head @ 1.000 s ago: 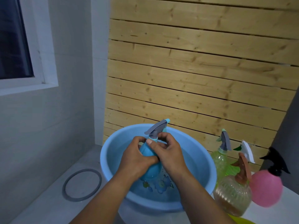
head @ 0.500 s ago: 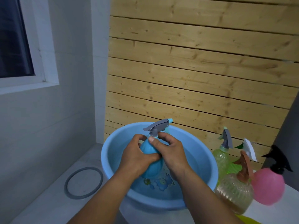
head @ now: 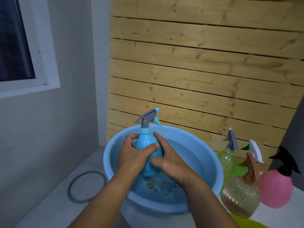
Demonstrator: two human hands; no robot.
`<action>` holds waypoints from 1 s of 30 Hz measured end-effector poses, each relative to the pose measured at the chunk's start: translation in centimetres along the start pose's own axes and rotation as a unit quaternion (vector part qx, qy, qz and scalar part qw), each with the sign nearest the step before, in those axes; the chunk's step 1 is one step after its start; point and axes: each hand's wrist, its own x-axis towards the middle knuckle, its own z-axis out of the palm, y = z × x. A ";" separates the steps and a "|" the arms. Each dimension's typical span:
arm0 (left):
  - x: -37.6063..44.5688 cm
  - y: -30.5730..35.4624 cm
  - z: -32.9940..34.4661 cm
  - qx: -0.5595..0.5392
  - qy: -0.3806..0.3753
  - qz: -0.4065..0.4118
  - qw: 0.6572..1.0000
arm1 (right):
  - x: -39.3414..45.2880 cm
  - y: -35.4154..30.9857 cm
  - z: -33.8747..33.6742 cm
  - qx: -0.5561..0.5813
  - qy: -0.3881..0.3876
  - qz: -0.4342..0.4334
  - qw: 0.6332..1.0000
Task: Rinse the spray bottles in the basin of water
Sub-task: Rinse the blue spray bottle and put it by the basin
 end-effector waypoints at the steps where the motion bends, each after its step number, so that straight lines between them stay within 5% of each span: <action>1: 0.0 0.0 0.0 -0.004 0.003 0.000 1.000 | 0.0 0.1 0.2 -0.021 -0.010 0.000 1.000; 10: 0.0 0.4 0.6 0.025 -0.025 0.037 0.999 | 0.2 0.6 -0.2 -0.076 0.072 -0.055 0.993; 16: 0.5 0.4 0.1 -0.104 -0.001 0.052 0.993 | 0.1 0.4 0.0 -0.083 0.025 -0.042 0.995; 30: 0.2 0.7 -0.1 -0.111 -0.053 0.024 0.992 | 0.0 0.3 -0.2 -0.009 -0.009 -0.034 0.999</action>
